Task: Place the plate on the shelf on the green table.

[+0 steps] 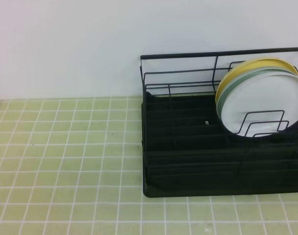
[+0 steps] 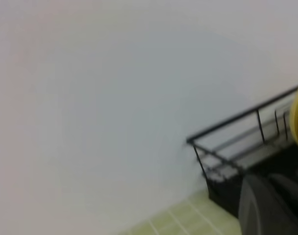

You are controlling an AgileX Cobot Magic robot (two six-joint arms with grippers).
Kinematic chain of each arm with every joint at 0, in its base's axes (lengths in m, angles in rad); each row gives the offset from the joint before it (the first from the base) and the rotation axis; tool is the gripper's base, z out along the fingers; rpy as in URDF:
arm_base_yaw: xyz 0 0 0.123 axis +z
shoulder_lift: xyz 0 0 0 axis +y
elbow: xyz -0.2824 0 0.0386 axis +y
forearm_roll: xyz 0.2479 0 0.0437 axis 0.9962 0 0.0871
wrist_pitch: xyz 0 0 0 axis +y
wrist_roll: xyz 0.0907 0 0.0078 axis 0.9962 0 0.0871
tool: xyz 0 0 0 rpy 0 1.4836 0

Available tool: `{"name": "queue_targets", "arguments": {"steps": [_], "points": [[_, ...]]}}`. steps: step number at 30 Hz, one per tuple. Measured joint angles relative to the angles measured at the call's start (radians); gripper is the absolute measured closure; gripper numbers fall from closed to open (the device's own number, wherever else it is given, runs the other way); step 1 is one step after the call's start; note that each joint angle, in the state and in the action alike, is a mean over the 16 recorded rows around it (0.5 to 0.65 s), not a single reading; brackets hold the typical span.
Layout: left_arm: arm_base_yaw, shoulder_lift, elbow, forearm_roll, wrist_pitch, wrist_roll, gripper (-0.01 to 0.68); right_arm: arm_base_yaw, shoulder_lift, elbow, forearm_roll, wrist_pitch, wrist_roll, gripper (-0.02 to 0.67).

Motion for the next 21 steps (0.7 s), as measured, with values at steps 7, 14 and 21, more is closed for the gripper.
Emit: {"name": "queue_targets", "arguments": {"steps": [7, 14, 21], "points": [[0.000, 0.000, 0.087, 0.000, -0.001, 0.002, 0.673, 0.000, -0.169, 0.126, -0.104, 0.033, 0.087, 0.643], [0.000, 0.000, 0.129, 0.000, -0.009, 0.000, 0.673, 0.000, -0.229, 0.165, -0.207, 0.072, 0.191, 0.643], [0.000, 0.000, 0.133, -0.006, -0.005, 0.000, 0.673, 0.000, -0.230, 0.170, -0.241, 0.066, 0.232, 0.643]]}}
